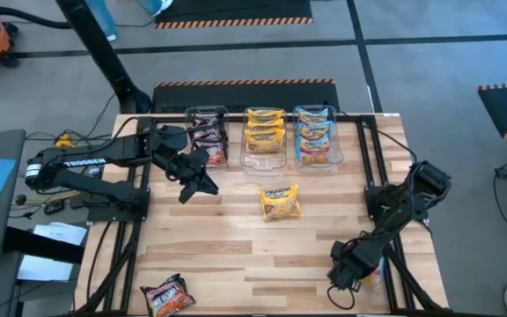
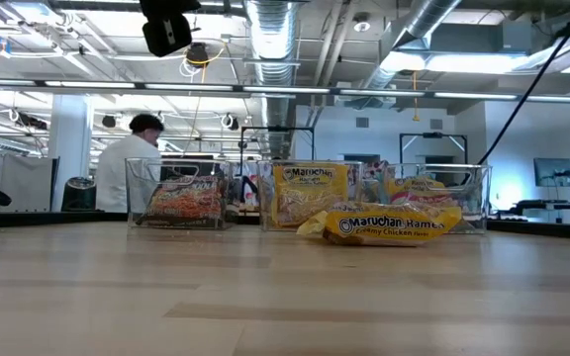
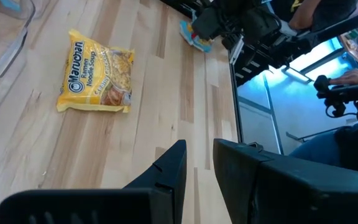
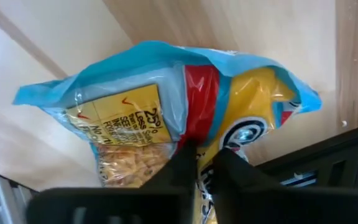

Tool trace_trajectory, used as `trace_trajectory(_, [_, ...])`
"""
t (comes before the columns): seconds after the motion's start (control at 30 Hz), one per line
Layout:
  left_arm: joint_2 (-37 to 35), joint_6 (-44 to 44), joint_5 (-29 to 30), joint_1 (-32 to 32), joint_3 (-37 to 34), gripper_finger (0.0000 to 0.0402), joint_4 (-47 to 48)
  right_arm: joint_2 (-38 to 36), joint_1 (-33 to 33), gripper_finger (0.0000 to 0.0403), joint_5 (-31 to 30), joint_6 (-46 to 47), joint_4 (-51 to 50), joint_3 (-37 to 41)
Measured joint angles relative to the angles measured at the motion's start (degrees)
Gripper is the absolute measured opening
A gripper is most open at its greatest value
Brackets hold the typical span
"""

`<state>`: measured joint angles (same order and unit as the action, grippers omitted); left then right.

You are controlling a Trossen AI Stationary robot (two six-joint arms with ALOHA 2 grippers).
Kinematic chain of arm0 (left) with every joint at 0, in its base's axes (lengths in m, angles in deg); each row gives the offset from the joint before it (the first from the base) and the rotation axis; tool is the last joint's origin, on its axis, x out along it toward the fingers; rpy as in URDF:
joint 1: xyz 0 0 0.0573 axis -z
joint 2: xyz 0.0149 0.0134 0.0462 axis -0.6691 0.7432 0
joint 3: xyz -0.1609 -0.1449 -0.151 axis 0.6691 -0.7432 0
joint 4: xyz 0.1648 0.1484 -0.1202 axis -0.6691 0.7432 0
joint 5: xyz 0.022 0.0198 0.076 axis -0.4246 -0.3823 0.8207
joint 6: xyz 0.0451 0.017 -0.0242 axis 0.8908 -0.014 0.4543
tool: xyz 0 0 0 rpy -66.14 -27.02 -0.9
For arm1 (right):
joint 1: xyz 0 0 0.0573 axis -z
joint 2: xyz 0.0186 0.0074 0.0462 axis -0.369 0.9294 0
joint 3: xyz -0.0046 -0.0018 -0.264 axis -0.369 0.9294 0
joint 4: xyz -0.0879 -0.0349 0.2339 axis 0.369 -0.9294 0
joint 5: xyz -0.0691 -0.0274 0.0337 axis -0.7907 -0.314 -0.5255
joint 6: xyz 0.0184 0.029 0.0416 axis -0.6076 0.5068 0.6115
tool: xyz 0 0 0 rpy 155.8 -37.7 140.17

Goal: Sort Maruchan noodles
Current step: Put the blue noodle pack into the right transparent bin

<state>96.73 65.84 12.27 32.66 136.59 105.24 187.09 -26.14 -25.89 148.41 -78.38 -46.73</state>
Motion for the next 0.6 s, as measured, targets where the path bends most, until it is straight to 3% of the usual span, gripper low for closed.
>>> trace_trajectory(0.17, [0.0,0.01,0.0,0.0,0.0,0.0066,0.02,-0.96,0.33,0.0009,-0.04,0.09,0.2,0.08])
trace_trajectory(0.47, [0.0,0.02,-0.02,0.0,0.0,0.0066,2.57,-4.92,2.36,0.0005,-0.57,0.23,-3.61,0.08])
trace_trajectory(0.6, [0.02,-0.07,-0.01,0.0,0.0,0.0066,2.51,-7.33,4.08,0.0003,-3.65,-0.75,-7.81,-1.43])
